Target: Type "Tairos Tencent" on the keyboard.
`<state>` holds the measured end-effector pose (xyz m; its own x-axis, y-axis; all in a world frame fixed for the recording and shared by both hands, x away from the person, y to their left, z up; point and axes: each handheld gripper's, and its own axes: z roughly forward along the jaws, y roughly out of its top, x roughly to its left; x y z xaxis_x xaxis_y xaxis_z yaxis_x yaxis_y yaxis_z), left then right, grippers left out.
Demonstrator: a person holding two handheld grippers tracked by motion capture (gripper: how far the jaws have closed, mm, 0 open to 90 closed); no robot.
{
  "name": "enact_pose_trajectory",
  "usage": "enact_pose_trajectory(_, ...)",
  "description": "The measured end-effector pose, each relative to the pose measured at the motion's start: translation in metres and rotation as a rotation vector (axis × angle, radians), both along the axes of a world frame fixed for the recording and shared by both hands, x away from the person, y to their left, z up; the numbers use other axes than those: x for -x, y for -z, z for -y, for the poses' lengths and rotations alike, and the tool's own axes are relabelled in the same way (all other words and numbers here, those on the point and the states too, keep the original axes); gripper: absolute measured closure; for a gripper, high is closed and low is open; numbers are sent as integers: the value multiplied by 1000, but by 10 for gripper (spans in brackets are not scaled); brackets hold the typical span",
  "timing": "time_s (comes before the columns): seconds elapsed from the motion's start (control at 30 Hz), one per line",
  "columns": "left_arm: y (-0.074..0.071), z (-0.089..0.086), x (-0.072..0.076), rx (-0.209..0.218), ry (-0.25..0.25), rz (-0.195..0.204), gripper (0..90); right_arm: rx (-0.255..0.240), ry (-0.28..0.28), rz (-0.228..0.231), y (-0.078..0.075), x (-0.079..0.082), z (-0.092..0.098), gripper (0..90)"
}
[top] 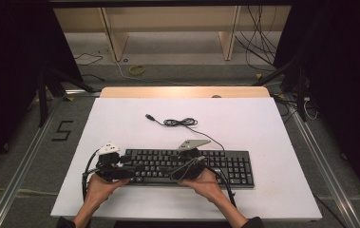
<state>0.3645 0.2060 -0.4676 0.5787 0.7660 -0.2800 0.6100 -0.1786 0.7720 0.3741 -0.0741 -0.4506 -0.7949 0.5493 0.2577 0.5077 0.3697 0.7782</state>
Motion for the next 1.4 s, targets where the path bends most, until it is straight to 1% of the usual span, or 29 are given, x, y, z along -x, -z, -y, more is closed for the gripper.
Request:
enact_pose_trajectory(0.17,-1,1,-4,-8,4,4,301,0,2,4,0,1,3,369)
enact_pose_trajectory(0.37,-5,2,-8,-9,3,2,375,6,0,5,1,3,4,371)
enact_pose_trajectory(0.43,-5,3,-10,-15,8,-2,421,5,2,5,1,3,4,370)
enact_pose_trajectory(0.57,-5,7,-13,-42,15,-6,532,3,3,7,0,4,6,370)
enact_pose_trajectory(0.63,-5,8,-14,-45,18,-8,606,2,2,11,0,4,6,370)
enact_pose_trajectory(0.73,-5,10,-16,-57,31,-9,687,2,4,15,-1,5,7,370)
enact_pose_trajectory(0.8,-4,11,-17,-71,43,-9,725,0,1,16,-1,6,7,371)
enact_pose_trajectory(0.9,-3,15,-19,-85,48,-12,783,2,2,14,-1,7,7,372)
enact_pose_trajectory(1.0,-1,17,-21,-95,57,-21,830,3,1,15,-1,7,7,372)
enact_pose_trajectory(1.13,1,19,-22,-109,69,-27,877,1,-1,19,-1,8,7,371)
enact_pose_trajectory(1.17,2,20,-23,-107,68,-28,886,0,-1,16,-1,8,7,371)
enact_pose_trajectory(1.4,4,26,-26,-126,83,-42,891,0,-7,17,0,10,6,367)
